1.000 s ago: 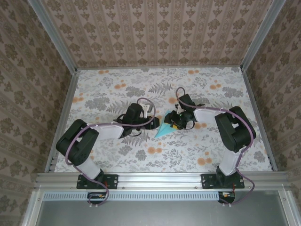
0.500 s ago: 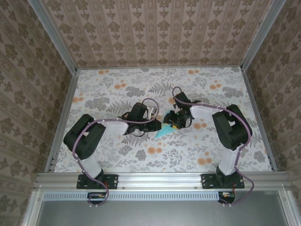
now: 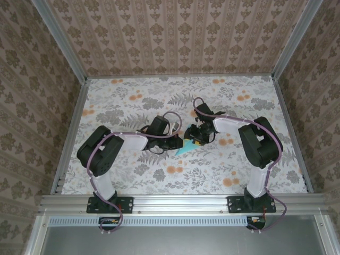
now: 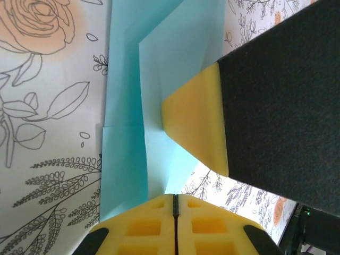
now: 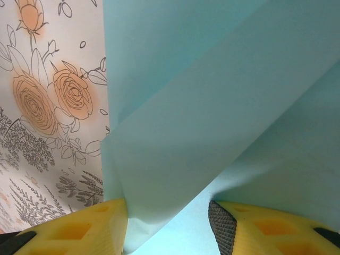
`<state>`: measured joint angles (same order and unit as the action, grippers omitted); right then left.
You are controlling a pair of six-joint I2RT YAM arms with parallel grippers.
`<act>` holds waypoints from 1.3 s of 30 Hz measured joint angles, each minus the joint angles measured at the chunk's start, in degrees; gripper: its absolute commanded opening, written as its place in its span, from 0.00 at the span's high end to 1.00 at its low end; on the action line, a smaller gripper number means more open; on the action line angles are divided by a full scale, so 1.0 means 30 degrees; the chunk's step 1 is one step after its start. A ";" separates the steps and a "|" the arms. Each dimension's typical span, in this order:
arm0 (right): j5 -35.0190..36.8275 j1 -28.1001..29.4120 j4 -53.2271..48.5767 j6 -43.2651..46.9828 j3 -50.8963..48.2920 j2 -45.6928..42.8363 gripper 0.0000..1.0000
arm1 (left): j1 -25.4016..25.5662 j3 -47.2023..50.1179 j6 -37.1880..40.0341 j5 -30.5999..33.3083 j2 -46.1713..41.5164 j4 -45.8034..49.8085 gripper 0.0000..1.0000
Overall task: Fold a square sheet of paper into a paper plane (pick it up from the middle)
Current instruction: Fourth fold the wing at the center of the table.
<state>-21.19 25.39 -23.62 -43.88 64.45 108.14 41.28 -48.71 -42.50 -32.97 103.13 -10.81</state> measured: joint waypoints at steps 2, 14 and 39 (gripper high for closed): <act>0.0000 0.0000 -0.0029 0.0000 0.0022 0.0029 0.50 | -0.0007 -0.0182 0.0000 0.0146 0.0015 0.0379 0.96; -0.0124 0.0000 0.0219 0.0015 -0.0197 -0.0102 0.50 | -0.0007 -0.0729 0.0007 0.0867 0.0641 0.1486 0.99; -0.0488 -0.0160 0.0838 0.0721 -0.0787 -0.0357 0.58 | -0.0051 -0.0729 0.0000 0.1224 0.0612 0.2055 0.97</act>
<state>-22.65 24.91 -21.10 -41.71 62.08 107.07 41.12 -50.89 -42.50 -29.30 104.97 -4.64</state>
